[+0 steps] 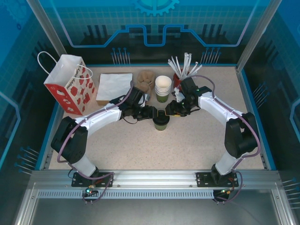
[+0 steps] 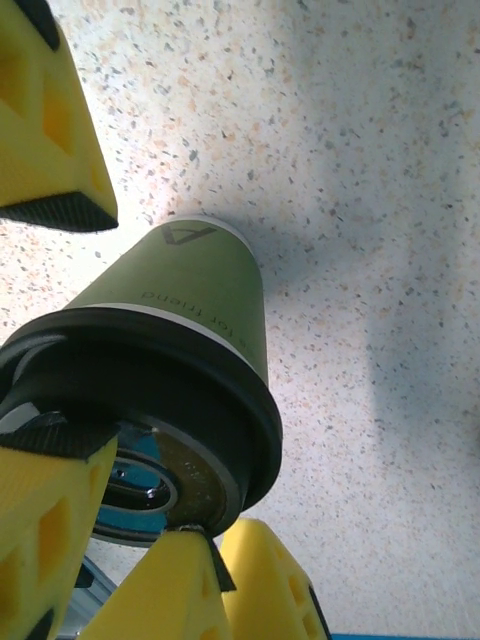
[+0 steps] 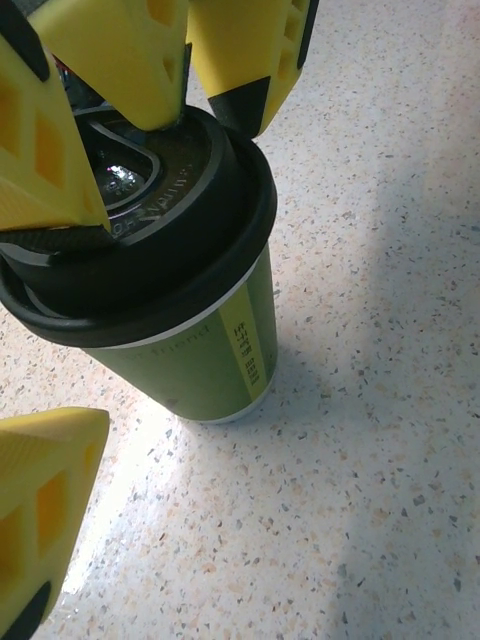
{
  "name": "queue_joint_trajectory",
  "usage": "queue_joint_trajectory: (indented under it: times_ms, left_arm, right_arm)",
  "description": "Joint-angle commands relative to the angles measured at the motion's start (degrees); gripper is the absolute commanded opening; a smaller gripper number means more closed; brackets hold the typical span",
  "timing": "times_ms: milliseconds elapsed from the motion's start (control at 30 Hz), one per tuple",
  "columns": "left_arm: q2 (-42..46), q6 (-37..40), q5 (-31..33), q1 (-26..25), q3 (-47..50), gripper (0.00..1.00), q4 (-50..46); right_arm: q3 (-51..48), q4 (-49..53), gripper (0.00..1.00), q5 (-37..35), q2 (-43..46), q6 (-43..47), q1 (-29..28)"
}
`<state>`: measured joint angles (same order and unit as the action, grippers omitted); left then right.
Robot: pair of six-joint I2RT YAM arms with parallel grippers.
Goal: Pack the takeout coffee
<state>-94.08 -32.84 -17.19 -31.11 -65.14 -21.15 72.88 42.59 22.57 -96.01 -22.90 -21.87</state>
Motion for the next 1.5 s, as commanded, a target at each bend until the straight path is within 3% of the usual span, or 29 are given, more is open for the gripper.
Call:
queue_joint_trajectory:
  times_ms: [0, 167, 367, 633, 967, 1467]
  left_arm:
    - [-2.28, 1.46, 1.35, 0.29, -3.88, 0.59, -9.94]
    - [-2.79, 1.12, -0.97, 0.66, -9.01, 0.68, -9.59]
    - [1.12, -1.29, -2.46, 2.25, -5.34, 0.71, -6.54]
    - [5.92, -3.37, -6.19, 4.56, 3.96, 0.59, -2.56]
    - [2.96, -4.35, -12.07, 4.57, 5.14, 0.59, 2.13]
    - [-0.23, -3.18, -10.65, 4.49, 6.78, 0.46, 2.00]
  right_arm:
    - [1.82, 3.12, 0.49, -1.99, 2.06, 1.44, -0.56]
    - [0.74, 1.47, 0.53, 0.96, 3.90, 1.21, -0.28]
    - [-1.36, 0.52, 0.58, 2.74, 5.30, 1.21, -0.28]
    - [-1.60, 0.79, 0.55, 3.33, 3.49, 0.91, -0.53]
    - [-0.47, 2.06, 0.50, 2.83, 1.13, 0.66, -1.16]
    - [0.06, 4.57, 0.44, 1.04, -0.56, 1.42, -1.77]
